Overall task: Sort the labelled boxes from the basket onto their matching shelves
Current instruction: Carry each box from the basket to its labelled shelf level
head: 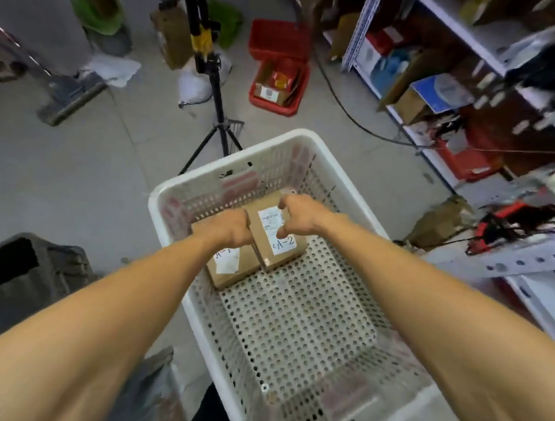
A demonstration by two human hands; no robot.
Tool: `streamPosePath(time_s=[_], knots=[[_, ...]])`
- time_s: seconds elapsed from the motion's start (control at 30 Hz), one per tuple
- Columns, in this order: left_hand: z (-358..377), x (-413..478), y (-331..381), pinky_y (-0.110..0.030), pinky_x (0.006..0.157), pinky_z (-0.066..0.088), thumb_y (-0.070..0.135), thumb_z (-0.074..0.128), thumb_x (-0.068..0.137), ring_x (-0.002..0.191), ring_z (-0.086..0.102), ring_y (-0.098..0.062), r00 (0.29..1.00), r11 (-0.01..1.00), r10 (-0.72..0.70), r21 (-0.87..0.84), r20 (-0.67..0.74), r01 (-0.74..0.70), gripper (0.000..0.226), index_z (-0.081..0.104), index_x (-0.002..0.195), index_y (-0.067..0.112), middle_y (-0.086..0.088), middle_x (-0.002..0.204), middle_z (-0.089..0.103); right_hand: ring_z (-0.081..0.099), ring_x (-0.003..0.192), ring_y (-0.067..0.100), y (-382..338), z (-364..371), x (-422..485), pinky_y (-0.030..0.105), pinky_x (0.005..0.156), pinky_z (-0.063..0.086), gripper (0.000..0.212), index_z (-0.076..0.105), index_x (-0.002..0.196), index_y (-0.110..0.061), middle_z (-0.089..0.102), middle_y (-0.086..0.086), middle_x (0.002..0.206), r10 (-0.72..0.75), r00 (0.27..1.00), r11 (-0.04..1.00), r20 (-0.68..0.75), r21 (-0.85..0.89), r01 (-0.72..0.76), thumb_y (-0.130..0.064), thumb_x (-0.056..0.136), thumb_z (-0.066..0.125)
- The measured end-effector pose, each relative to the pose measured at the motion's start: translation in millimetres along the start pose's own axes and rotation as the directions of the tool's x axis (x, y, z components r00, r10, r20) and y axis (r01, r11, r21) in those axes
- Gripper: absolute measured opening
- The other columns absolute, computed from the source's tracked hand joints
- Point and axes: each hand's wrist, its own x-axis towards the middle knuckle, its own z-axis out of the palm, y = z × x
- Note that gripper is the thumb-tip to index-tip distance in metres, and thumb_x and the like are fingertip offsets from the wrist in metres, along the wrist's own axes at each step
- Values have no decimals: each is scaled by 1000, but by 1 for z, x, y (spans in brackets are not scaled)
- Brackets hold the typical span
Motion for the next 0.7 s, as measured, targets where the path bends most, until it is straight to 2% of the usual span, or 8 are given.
streamPosePath(time_s=[0.07,0.17,0.23,0.37,0.43,0.57,0.63,0.7], knots=[[13,19,-5,-35,87,46,20,58,88,110,57,-30,999,1000,-23,7,33,23,36,57,121,5,-14,121,60,50,121,28,9,15,21,33,95,44,69,46,134,-5,51,12,136,30,1000,998,1,53,-30,-25,77,80],[36,56,-13,-34,90,43,20,56,92,120,52,-33,997,998,-56,-19,60,57,44,50,132,4,-18,134,53,52,116,28,29,36,51,33,90,45,67,47,132,-5,53,14,131,102,995,992,10,72,-102,-22,76,80],[52,83,-21,-35,93,43,17,56,91,120,52,-33,995,995,-83,-43,61,86,46,48,134,4,-17,135,53,53,117,29,42,50,69,35,93,47,67,46,133,-6,54,15,131,152,988,986,11,73,-152,-21,76,80],[95,140,-42,-34,72,50,22,63,79,94,59,-25,990,981,-111,-148,82,122,57,47,130,4,-14,117,61,53,117,29,69,75,108,36,96,47,69,43,133,-7,52,14,130,203,979,975,6,95,-202,-19,75,80],[134,183,-65,-37,77,56,33,63,69,99,62,-26,989,967,-142,-207,46,148,73,45,135,7,-11,117,61,51,119,31,81,89,129,37,97,46,72,41,133,-7,50,15,130,245,969,962,2,126,-243,-21,74,81],[136,183,-58,-40,79,57,16,66,72,97,63,-31,963,907,-264,-354,-51,230,60,47,128,0,-16,115,59,43,128,36,90,117,180,45,103,42,88,34,138,-3,45,18,137,394,919,871,0,319,-373,-28,71,84],[137,183,-47,-39,87,53,13,69,75,108,57,-32,949,867,-311,-422,-45,264,66,40,132,-4,-18,121,54,43,129,37,96,134,198,46,104,42,93,28,140,-2,44,19,138,429,903,816,15,423,-394,-29,71,84],[147,187,-37,-38,97,47,16,73,77,120,48,-32,939,840,-339,-464,-48,280,82,25,140,-3,-18,135,43,42,129,37,107,150,204,45,104,41,94,21,143,-3,43,19,138,437,899,797,12,459,-393,-27,75,82]])
